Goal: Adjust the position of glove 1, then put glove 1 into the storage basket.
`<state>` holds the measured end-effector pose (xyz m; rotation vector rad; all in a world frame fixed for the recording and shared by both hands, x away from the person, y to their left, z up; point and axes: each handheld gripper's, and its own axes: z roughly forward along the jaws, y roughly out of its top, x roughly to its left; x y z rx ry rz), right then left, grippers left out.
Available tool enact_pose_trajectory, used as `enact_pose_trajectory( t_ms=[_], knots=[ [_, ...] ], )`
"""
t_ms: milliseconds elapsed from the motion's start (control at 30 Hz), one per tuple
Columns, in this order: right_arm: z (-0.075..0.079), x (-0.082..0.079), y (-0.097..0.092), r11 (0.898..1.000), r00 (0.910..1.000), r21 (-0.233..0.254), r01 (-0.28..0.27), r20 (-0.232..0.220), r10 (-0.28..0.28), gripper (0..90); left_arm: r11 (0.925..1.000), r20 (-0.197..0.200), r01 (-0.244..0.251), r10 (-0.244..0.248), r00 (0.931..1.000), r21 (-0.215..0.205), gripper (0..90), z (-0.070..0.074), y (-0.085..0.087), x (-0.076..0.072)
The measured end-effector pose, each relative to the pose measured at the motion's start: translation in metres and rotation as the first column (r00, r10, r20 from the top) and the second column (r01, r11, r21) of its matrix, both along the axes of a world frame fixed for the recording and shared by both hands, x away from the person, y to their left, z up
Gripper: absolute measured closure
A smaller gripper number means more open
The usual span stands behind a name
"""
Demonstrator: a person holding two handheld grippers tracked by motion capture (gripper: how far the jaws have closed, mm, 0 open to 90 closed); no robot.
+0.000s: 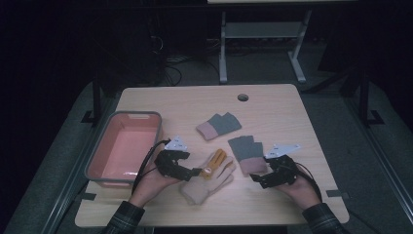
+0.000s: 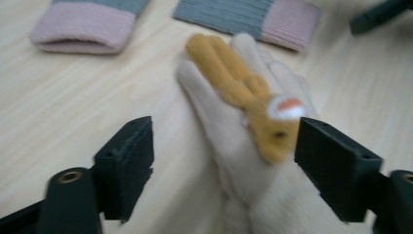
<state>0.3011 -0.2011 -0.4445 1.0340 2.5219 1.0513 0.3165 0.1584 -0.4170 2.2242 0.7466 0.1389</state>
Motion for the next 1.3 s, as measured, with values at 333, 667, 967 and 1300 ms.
enact_pose_trajectory(
  t_ms=[333,667,967,1300],
  knots=[
    [-0.020,0.003,-0.051,0.988,0.9884,-0.028,0.149,0.036,-0.148,2.2,0.9985,-0.006,0.038,-0.038,0.9993,0.039,13.3,-0.013,-0.005,-0.020],
    [-0.033,0.013,-0.063,0.975,0.9755,-0.046,0.217,0.048,-0.215,2.1,0.9921,-0.014,0.078,-0.077,0.9969,0.098,12.6,-0.027,-0.018,-0.022],
    [-0.038,0.016,-0.063,0.976,0.9759,-0.016,0.217,0.027,-0.216,1.7,0.9956,0.011,0.070,-0.071,0.9974,0.062,12.7,-0.026,-0.021,-0.020],
    [-0.039,0.016,-0.062,0.977,0.9766,-0.010,0.213,0.031,-0.213,1.7,0.9859,-0.022,0.114,-0.112,0.9935,0.123,12.5,-0.043,-0.043,-0.015]
  ],
)
